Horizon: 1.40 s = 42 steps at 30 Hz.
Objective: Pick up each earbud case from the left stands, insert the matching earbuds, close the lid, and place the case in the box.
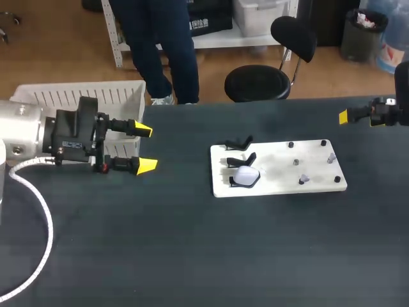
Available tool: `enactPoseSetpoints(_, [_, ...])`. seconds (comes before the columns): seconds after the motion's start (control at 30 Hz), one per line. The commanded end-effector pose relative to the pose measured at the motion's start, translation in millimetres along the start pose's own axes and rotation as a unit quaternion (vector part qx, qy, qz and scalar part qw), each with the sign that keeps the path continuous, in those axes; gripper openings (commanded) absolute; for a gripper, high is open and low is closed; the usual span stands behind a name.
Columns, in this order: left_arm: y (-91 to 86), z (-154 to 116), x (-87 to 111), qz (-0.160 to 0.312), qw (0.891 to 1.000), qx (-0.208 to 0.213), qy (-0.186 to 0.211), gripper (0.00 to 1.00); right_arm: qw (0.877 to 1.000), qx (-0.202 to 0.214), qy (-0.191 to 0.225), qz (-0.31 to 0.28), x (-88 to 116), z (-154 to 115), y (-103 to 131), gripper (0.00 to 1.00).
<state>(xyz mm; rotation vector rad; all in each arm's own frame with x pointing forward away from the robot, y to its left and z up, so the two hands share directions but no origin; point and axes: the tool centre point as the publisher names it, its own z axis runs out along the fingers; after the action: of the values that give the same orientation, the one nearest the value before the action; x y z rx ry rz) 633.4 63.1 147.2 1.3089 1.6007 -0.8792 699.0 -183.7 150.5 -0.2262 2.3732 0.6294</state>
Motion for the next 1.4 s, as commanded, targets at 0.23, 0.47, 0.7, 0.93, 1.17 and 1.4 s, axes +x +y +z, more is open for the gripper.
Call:
enactPoseSetpoints(0.23, [-3.2,17,-1.7,0.001,1.000,-0.005,-0.006,1.00,1.000,0.000,0.000,0.000,0,0,0,1.00])
enactPoseSetpoints(0.47, [-5.8,31,-5.6,0.014,1.000,-0.003,0.007,1.00,1.000,0.000,0.000,0.000,0,0,0,1.00])
enactPoseSetpoints(0.7, [-11.3,64,2.4,0.028,0.999,0.018,0.028,1.00,1.000,0.000,0.000,0.000,0,0,0,1.00])
enactPoseSetpoints(0.93, [-10.2,85,19.9,0.019,0.999,0.028,0.038,1.00,1.000,0.000,0.000,0.000,0,0,0,1.00])
enactPoseSetpoints(1.17, [-10.3,89,24.0,0.012,0.999,0.018,0.042,1.00,1.000,0.000,0.000,0.000,0,0,0,1.00])
enactPoseSetpoints(1.4, [-10.3,89,24.0,0.012,0.999,0.018,0.042,1.00,1.000,0.000,0.000,0.000,0,0,0,1.00])
